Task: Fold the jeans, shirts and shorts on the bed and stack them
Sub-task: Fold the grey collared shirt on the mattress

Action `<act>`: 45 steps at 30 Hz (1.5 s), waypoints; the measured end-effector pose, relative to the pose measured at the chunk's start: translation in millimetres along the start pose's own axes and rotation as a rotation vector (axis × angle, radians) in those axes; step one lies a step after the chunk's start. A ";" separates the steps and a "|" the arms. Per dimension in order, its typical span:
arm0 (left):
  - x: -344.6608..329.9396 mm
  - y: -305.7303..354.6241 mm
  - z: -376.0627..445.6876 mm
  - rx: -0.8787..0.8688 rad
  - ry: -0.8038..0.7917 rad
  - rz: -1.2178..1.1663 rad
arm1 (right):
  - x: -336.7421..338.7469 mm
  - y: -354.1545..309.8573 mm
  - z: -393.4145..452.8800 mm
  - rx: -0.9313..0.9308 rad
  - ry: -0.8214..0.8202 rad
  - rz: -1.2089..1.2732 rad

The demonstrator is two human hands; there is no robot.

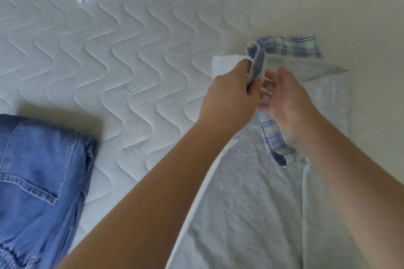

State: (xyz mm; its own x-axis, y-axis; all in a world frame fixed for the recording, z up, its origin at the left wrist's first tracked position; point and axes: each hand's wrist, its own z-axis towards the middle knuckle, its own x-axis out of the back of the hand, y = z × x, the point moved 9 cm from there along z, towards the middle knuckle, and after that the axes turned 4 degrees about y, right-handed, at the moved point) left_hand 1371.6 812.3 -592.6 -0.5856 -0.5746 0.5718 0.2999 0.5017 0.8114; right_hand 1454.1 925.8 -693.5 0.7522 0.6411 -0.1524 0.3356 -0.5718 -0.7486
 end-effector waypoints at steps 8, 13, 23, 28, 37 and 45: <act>-31.3 -47.8 -0.6 0.007 -0.075 0.102 | 51.3 48.3 -31.2 -0.213 0.137 -0.091; -32.2 -85.6 56.2 -0.165 -0.190 0.430 | 66.7 42.0 -28.8 0.076 0.299 -0.726; -51.1 -56.2 142.2 -0.321 -0.551 0.484 | 72.7 5.3 -31.3 0.221 0.263 -0.421; -46.1 -62.5 159.7 -0.266 -0.653 0.611 | 91.4 3.8 -23.4 0.191 0.318 -0.645; -78.8 -65.4 163.7 -0.386 -0.725 1.007 | 105.0 42.5 -16.5 0.043 0.214 -0.816; -73.7 -64.6 173.7 -0.189 -0.638 0.793 | 116.6 27.5 -15.9 0.248 0.382 -0.523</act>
State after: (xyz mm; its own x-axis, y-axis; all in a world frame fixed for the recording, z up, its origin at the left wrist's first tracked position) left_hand 1264.6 934.6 -708.3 -0.4416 0.3538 0.8245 0.8549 0.4450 0.2669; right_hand 1560.0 976.7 -721.6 0.6888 0.5499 0.4724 0.6034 -0.0738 -0.7940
